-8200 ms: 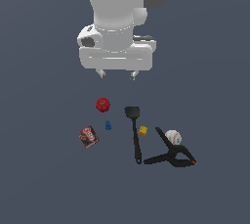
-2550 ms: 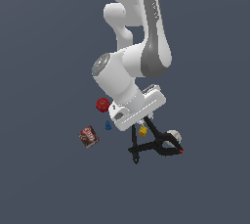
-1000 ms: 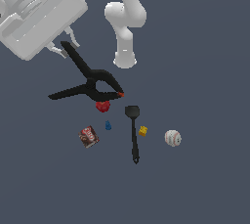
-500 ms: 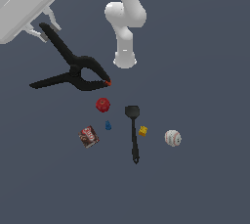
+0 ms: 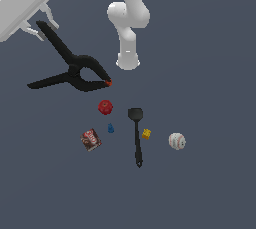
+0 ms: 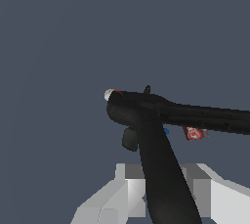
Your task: Pick up a designated object from a clutter of objects.
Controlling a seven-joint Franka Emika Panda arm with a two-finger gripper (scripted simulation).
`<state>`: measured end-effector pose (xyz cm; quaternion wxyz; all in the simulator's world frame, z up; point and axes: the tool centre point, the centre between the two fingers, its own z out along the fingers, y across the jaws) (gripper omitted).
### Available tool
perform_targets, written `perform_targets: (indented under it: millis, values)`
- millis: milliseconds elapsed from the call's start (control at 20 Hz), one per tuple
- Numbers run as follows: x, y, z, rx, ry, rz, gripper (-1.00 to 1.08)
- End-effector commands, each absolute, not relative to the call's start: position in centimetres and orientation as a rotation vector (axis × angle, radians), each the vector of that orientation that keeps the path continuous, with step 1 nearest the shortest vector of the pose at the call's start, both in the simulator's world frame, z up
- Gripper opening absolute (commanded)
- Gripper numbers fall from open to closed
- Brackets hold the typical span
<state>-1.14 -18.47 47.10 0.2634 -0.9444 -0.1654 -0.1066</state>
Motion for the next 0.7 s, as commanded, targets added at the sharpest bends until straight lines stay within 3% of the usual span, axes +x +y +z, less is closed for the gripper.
perform_targets:
  millis: [0,650]
  values:
    - [-1.0,-18.5,47.5,-2.555,-0.449,-0.292,-1.0]
    - [1.0,-18.7,50.2,-2.555,-0.449,-0.292,-1.0]
